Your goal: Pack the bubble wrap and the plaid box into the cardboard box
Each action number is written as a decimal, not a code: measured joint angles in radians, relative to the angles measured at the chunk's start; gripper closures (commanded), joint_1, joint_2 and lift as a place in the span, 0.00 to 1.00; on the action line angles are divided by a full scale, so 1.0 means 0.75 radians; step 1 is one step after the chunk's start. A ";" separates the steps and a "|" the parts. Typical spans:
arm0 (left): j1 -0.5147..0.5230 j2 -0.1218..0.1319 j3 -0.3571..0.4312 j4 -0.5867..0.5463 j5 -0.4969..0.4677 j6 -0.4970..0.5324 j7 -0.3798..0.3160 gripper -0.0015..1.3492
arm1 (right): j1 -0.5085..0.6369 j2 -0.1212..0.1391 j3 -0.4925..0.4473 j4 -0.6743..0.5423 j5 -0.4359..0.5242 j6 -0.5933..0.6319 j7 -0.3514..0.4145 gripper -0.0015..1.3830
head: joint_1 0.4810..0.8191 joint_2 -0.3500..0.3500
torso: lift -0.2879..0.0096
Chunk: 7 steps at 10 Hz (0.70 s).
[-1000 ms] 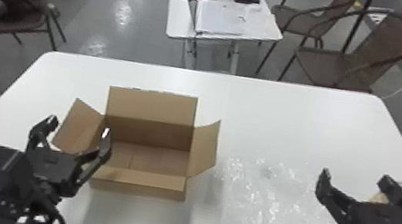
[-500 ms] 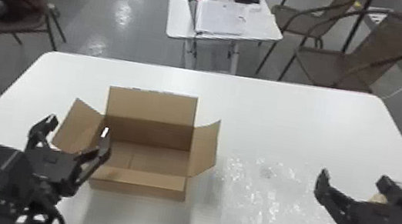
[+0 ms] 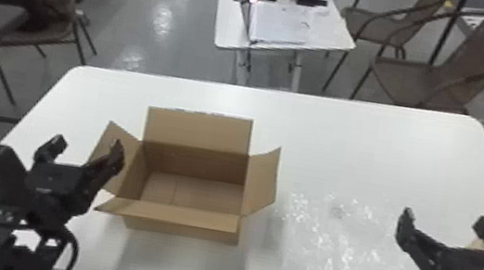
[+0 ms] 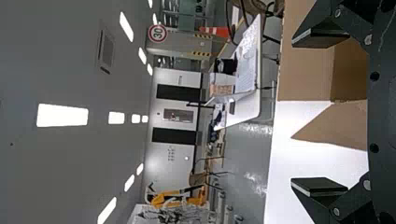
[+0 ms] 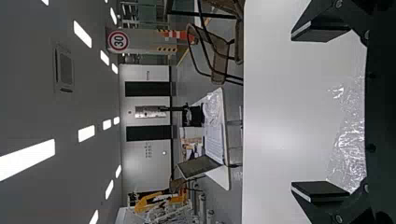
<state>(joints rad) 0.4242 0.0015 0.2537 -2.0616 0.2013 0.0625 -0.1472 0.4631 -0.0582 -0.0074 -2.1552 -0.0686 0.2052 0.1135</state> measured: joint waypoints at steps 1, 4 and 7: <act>-0.028 0.000 0.054 0.000 0.059 0.100 -0.048 0.25 | -0.001 -0.001 0.006 0.000 -0.002 0.004 0.000 0.12 | 0.63 0.73 | 0.57; -0.099 0.000 0.182 0.002 0.179 0.372 -0.127 0.25 | -0.011 -0.021 0.021 0.004 -0.014 0.015 0.000 0.12 | 0.63 0.78 | 0.57; -0.123 0.000 0.202 0.027 0.248 0.422 -0.143 0.28 | -0.014 -0.025 0.024 0.006 -0.019 0.020 0.000 0.12 | 0.63 0.79 | 0.57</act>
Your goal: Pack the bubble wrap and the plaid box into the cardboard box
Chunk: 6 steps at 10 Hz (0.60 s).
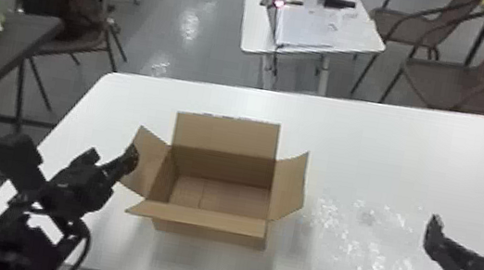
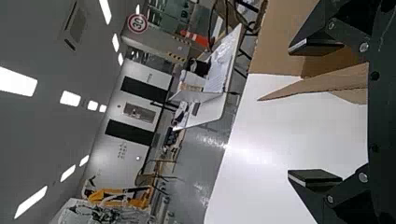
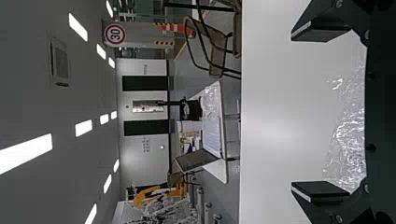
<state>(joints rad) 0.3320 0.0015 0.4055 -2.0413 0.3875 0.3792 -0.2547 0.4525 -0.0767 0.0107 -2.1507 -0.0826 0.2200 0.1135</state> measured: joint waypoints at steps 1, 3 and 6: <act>-0.001 0.000 0.001 0.003 0.011 0.007 -0.001 0.31 | 0.000 0.000 0.000 0.000 0.000 0.003 0.000 0.12 | 0.63 0.78 | 0.57; 0.004 0.000 0.002 0.003 0.024 0.028 -0.005 0.44 | 0.000 0.000 0.000 0.000 0.000 0.009 0.000 0.12 | 0.63 0.78 | 0.57; 0.003 0.000 -0.001 0.003 0.021 0.052 -0.020 0.80 | -0.004 -0.001 0.001 0.001 -0.002 0.020 0.000 0.12 | 0.63 0.77 | 0.57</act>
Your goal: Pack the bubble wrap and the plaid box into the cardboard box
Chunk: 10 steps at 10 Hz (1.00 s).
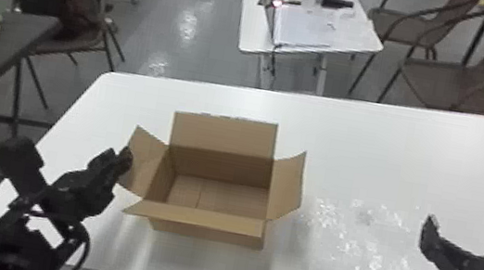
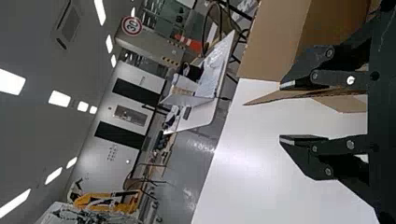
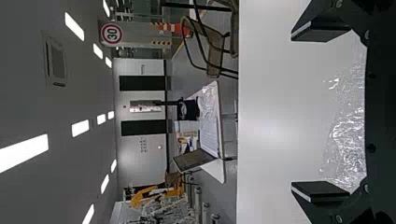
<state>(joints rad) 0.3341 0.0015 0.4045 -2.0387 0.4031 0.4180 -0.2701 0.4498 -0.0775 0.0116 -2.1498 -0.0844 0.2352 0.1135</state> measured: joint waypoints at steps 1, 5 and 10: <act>0.000 0.000 -0.001 0.000 -0.007 -0.008 -0.002 0.86 | -0.001 -0.001 0.002 0.003 0.000 0.001 0.000 0.12 | 0.63 0.77 | 0.57; 0.000 0.000 -0.001 -0.001 -0.016 -0.036 -0.006 0.90 | -0.016 -0.002 0.005 0.000 0.003 0.015 0.000 0.12 | 0.63 0.78 | 0.57; -0.005 0.000 -0.005 0.005 -0.019 -0.052 -0.015 0.90 | -0.200 -0.002 -0.032 -0.168 -0.009 0.644 -0.054 0.12 | 0.63 0.74 | 0.57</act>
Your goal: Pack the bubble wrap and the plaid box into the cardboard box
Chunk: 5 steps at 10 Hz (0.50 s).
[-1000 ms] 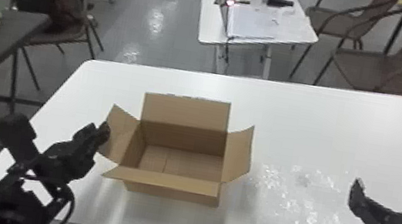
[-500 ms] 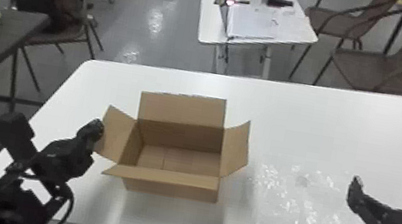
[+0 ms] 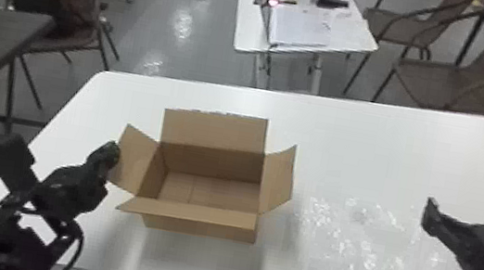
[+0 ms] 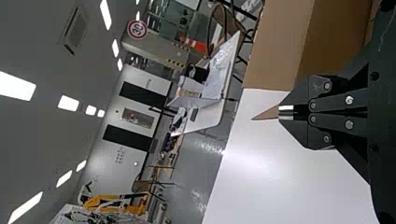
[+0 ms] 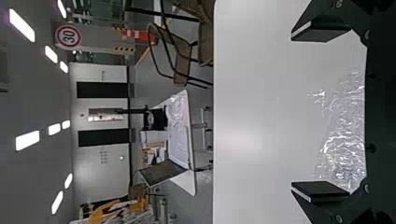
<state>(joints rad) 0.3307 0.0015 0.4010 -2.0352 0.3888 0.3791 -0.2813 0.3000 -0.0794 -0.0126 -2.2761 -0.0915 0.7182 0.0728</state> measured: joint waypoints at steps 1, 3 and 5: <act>-0.003 0.000 -0.003 0.002 -0.005 -0.002 -0.001 0.90 | -0.061 0.002 -0.001 -0.040 -0.005 0.206 -0.023 0.12 | 0.63 0.74 | 0.57; -0.008 0.000 -0.013 0.007 -0.012 -0.004 -0.002 0.90 | -0.150 0.005 -0.001 -0.056 -0.032 0.455 -0.030 0.12 | 0.63 0.73 | 0.57; -0.010 0.000 -0.019 0.011 -0.013 -0.008 -0.003 0.90 | -0.175 0.004 0.001 0.042 -0.160 0.467 -0.029 0.12 | 0.63 0.77 | 0.57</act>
<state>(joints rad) 0.3229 0.0015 0.3870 -2.0266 0.3789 0.3729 -0.2836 0.1690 -0.0761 -0.0115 -2.2444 -0.2118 1.0682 0.0511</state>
